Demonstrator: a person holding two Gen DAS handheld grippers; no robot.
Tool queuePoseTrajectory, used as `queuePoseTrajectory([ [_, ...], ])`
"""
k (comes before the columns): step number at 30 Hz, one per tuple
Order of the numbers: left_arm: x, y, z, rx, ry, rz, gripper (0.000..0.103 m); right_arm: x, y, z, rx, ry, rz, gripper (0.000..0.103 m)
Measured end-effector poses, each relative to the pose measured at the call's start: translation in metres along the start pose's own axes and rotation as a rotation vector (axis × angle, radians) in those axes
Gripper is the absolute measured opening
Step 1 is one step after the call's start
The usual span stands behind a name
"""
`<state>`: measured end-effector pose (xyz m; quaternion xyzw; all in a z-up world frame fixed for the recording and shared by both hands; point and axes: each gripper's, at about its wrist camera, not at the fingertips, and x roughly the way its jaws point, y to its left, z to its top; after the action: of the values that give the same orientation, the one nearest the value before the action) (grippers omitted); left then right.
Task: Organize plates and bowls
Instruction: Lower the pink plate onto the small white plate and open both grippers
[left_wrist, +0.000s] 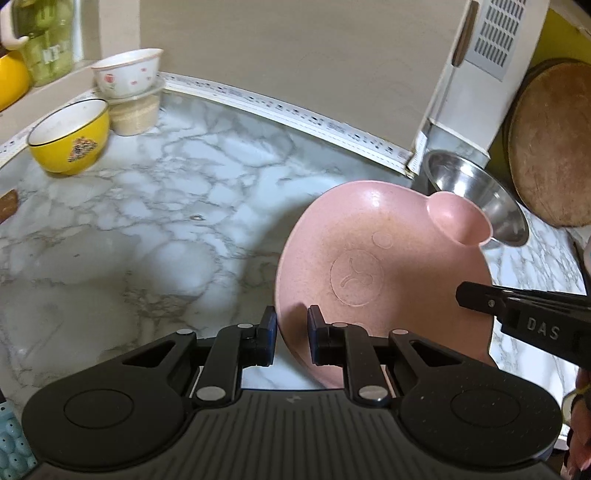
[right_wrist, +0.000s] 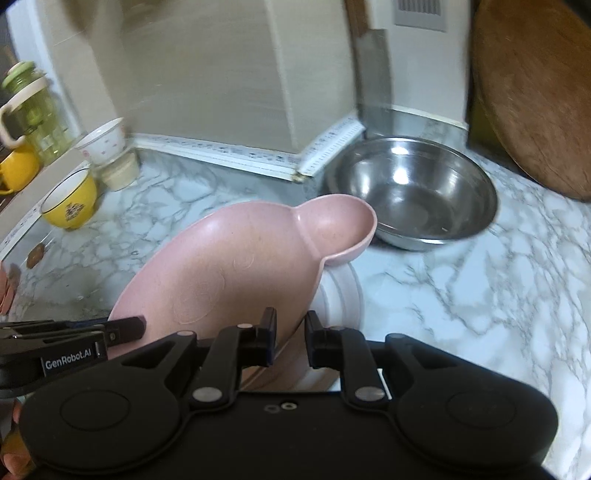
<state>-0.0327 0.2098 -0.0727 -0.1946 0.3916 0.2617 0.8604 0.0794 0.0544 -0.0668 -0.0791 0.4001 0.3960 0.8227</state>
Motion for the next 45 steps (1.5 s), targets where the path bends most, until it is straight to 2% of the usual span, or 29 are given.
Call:
queuePoseTrajectory([
  [10,0.002,0.005,0.0,0.002,-0.014,0.028,0.016,0.02,0.006,0.014,-0.038,0.02,0.043,0.016],
  [18,-0.004,0.001,0.0,0.036,-0.019,0.001,0.016,0.014,0.005,0.015,-0.037,0.023,0.047,0.015],
  [26,0.002,-0.016,-0.007,0.118,-0.005,-0.036,0.016,-0.008,-0.01,-0.008,0.045,0.014,-0.009,0.016],
  [34,0.021,-0.021,0.004,0.154,0.021,-0.051,0.016,-0.01,-0.02,-0.022,0.161,0.02,-0.041,0.016],
  [45,0.037,-0.018,0.012,0.189,0.023,-0.068,0.017,-0.008,-0.015,-0.02,0.211,0.008,-0.05,0.019],
])
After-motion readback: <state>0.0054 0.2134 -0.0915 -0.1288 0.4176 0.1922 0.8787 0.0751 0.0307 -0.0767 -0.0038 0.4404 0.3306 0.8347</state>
